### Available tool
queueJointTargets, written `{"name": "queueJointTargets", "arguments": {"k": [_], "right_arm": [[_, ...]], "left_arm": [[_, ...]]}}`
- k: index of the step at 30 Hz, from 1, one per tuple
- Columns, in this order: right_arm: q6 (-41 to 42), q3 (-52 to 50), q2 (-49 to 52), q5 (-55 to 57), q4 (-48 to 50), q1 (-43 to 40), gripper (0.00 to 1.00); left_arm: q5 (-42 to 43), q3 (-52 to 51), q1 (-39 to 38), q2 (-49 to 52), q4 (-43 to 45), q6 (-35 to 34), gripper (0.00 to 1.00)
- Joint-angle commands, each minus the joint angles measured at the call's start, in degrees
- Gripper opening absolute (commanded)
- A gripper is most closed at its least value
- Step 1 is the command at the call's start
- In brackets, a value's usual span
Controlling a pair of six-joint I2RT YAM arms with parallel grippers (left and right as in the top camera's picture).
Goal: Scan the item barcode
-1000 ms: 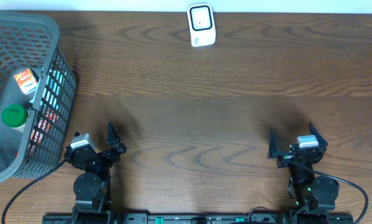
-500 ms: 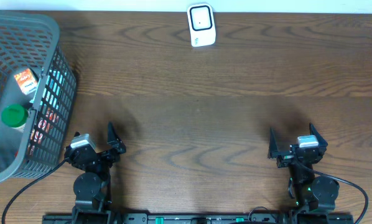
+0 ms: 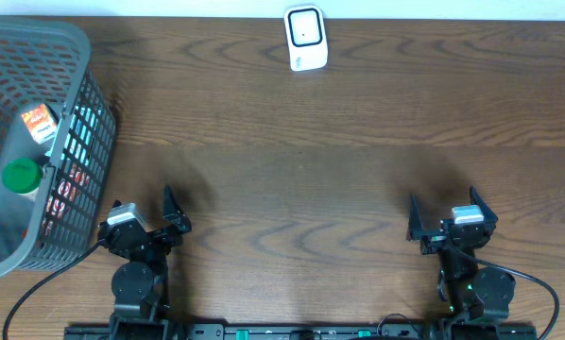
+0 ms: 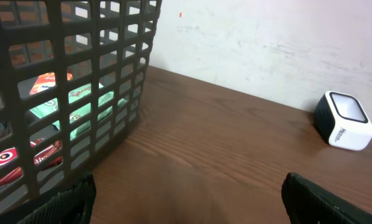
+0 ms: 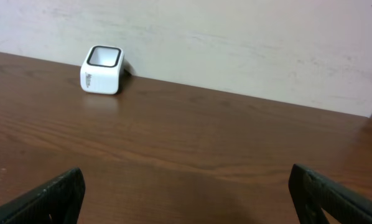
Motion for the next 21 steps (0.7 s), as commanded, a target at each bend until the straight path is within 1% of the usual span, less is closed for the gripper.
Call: {"name": "queueJointTargets", "arguments": {"k": [1,8,12,17,21], "right_arm": [[0.9,-0.1,-0.3,0.1,-0.2,0.5,0.99],[0.9,-0.1,-0.3,0.1,-0.2,0.5,0.99],[0.9,-0.1,-0.3,0.1,-0.2,0.5,0.99],[0.9,-0.1,-0.3,0.1,-0.2,0.5,0.99],[0.9,-0.1,-0.3,0.1,-0.2,0.5,0.99]], "left_arm": [[0.3,-1.1,0.3,-0.4,-2.0,1.2,0.96],[1.4,-1.1,0.3,-0.4,-2.1,1.2,0.96],[5.4,-1.1,0.3,-0.4,-2.1,2.8,0.96],[11.8,-1.1,0.3,-0.4,-2.2,2.9,0.96],[12.8,-0.4,0.3,-0.4,-2.5,2.9,0.96]]}}
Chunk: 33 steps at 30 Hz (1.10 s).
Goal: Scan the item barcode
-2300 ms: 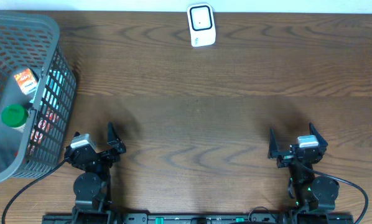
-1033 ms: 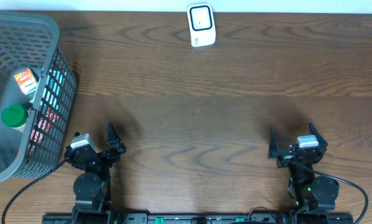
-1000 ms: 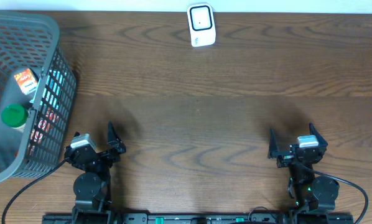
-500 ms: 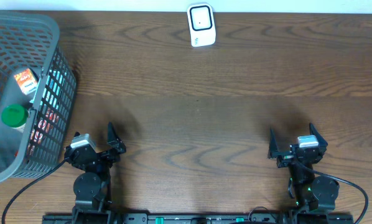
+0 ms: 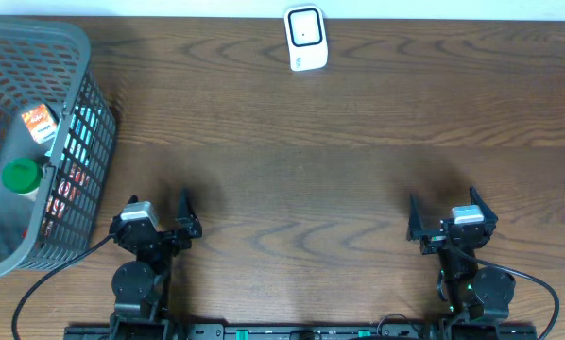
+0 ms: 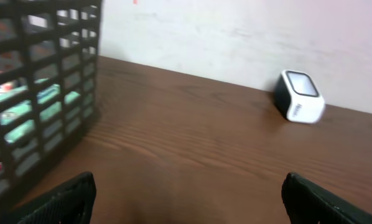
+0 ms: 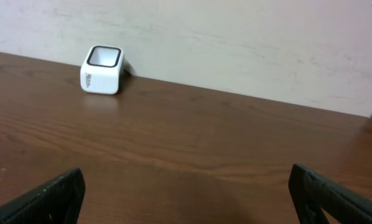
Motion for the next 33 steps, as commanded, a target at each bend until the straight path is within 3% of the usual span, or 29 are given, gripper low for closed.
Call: {"name": "queueJointTargets", "arguments": {"k": [1,9,15,21,27,33], "right_arm": [[0.9,-0.1,-0.3,0.1,-0.2,0.5,0.99],[0.9,-0.1,-0.3,0.1,-0.2,0.5,0.99],[0.9,-0.1,-0.3,0.1,-0.2,0.5,0.99],[0.9,-0.1,-0.3,0.1,-0.2,0.5,0.99],[0.9,-0.1,-0.3,0.1,-0.2,0.5,0.99],[0.9,-0.1,-0.3,0.1,-0.2,0.5,0.99]], "left_arm": [[3.0,0.3,0.3,-0.4,-2.3,1.3,0.96],[3.1,9.3,0.3,5.6,-4.2,1.2,0.96],[5.8,27.8,0.3,20.9,-18.0,1.1,0.96],[23.9,46.6,0.3,36.0,-31.3,7.5,0.96],[34.1,47.7,0.3,40.2,-32.7,7.5,0.96],[34.2,50.1,0.3,40.3,-32.7,4.8,0.96]]}}
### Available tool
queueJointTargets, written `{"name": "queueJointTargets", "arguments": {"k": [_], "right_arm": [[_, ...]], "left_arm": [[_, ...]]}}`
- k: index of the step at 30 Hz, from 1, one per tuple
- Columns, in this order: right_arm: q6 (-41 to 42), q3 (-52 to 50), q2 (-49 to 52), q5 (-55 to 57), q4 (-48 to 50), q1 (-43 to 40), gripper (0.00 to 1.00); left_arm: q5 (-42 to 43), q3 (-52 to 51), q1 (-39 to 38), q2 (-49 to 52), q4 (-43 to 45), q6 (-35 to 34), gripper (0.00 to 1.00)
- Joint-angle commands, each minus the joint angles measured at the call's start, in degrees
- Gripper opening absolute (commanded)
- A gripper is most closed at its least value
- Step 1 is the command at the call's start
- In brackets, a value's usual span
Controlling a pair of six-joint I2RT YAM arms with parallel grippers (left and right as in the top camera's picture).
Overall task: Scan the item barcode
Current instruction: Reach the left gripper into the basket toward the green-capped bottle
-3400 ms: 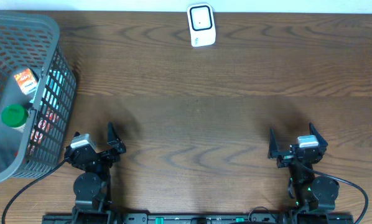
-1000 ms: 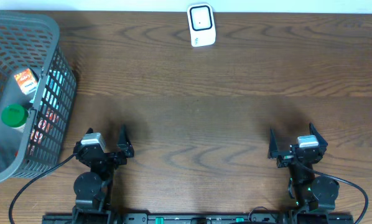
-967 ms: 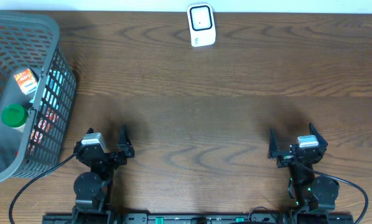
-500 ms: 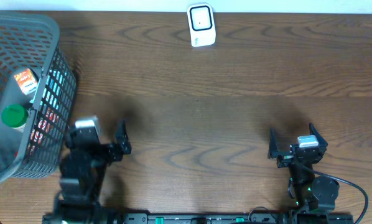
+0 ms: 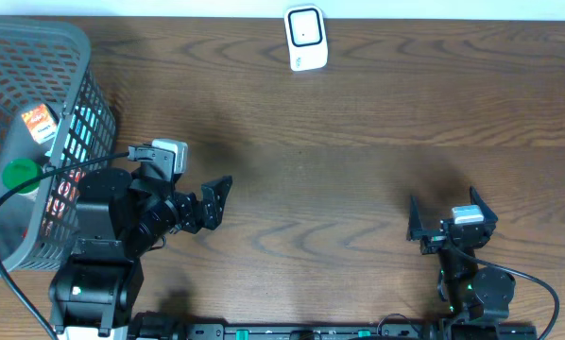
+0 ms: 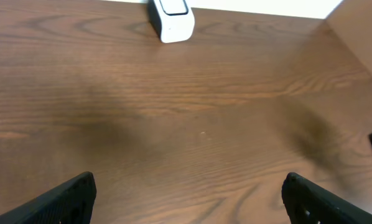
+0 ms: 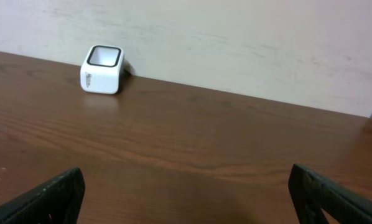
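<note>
The white barcode scanner point(image 5: 304, 38) stands at the table's far edge, also seen in the left wrist view point(image 6: 171, 11) and the right wrist view point(image 7: 102, 70). The items lie in the grey basket point(image 5: 84, 57) at far left: an orange packet point(image 5: 39, 121), a green-capped bottle point(image 5: 20, 174), and teal and red packs behind the mesh. My left gripper point(image 5: 210, 203) is raised just right of the basket, open and empty, looking down at bare wood point(image 6: 186, 199). My right gripper point(image 5: 443, 217) rests low at the front right, open and empty point(image 7: 186, 193).
The wooden table point(image 5: 358, 179) runs to a pale wall point(image 7: 236, 37) behind the scanner. The left arm's base and cable point(image 5: 94, 274) sit in front of the basket. One black finger of the right gripper shows at the left wrist view's right edge.
My left arm has risen from its low pose and now points right and down over the table; the basket has left its wrist view. The right arm has not moved.
First my left gripper sat low, facing the basket's mesh wall. Then it had turned right, with the basket at the view's left and the scanner ahead. Now it is lifted, looking down on the table's middle. Both grippers stayed open and empty.
</note>
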Motion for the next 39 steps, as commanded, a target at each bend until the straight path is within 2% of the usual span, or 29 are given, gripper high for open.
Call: {"name": "queueJointTargets", "arguments": {"k": [1,4,9,11,14,19,26,30,33,39], "right_arm": [[0.9,-0.1,-0.3,0.1,-0.2,0.5,0.99],[0.9,-0.1,-0.3,0.1,-0.2,0.5,0.99],[0.9,-0.1,-0.3,0.1,-0.2,0.5,0.99],[0.9,-0.1,-0.3,0.1,-0.2,0.5,0.99],[0.9,-0.1,-0.3,0.1,-0.2,0.5,0.99],[0.9,-0.1,-0.3,0.1,-0.2,0.5,0.99],[0.9,-0.1,-0.3,0.1,-0.2,0.5,0.99],[0.9,-0.1,-0.3,0.1,-0.2,0.5,0.99],[0.9,-0.1,-0.3,0.1,-0.2,0.5,0.99],[0.9,-0.1,-0.3,0.1,-0.2,0.5,0.99]], "left_arm": [[2.4,4.1,0.2,-0.4,-0.2,-1.0,0.96],[-2.8,9.5,0.6,0.2,-3.3,-1.0,0.96],[-13.6,22.6,4.2,4.2,-13.6,-1.0,0.96],[-16.9,28.5,6.9,7.1,-17.6,-1.1,0.96],[-22.3,36.2,12.0,11.9,-21.8,-4.9,0.96],[-23.3,45.9,22.9,21.0,-24.3,-9.2,0.96],[-23.3,49.0,36.4,31.0,-25.0,-15.3,0.96],[-23.3,48.9,42.5,37.0,-25.7,-15.8,0.96],[-25.0,48.8,45.2,42.0,-26.8,-15.7,0.96],[-28.9,47.4,45.8,49.9,-26.6,-12.8,0.96]]}}
